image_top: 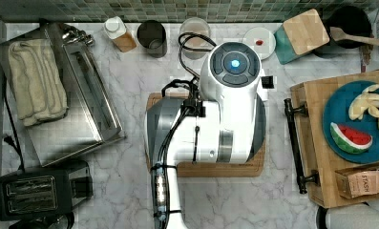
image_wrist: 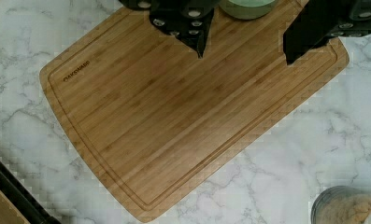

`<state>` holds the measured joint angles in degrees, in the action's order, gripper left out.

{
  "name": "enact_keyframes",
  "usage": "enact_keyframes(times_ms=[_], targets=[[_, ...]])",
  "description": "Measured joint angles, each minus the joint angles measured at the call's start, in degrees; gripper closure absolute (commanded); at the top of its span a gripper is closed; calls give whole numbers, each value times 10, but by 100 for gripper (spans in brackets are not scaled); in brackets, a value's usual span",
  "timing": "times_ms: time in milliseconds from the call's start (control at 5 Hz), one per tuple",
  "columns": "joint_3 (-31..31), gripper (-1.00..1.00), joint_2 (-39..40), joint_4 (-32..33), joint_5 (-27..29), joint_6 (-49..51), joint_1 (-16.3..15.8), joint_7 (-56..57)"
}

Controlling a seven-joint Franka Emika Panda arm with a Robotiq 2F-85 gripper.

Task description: Open the drawer.

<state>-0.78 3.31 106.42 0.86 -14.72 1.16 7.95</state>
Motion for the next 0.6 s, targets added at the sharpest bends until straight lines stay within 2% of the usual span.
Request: enact_keyframes(times_ms=[200, 400, 600], targets=[[0, -100, 0, 3, 1, -7, 0, 0], [0, -100, 0, 7, 3, -3, 1, 54], [-3, -100, 0, 22, 1, -25, 2, 169]])
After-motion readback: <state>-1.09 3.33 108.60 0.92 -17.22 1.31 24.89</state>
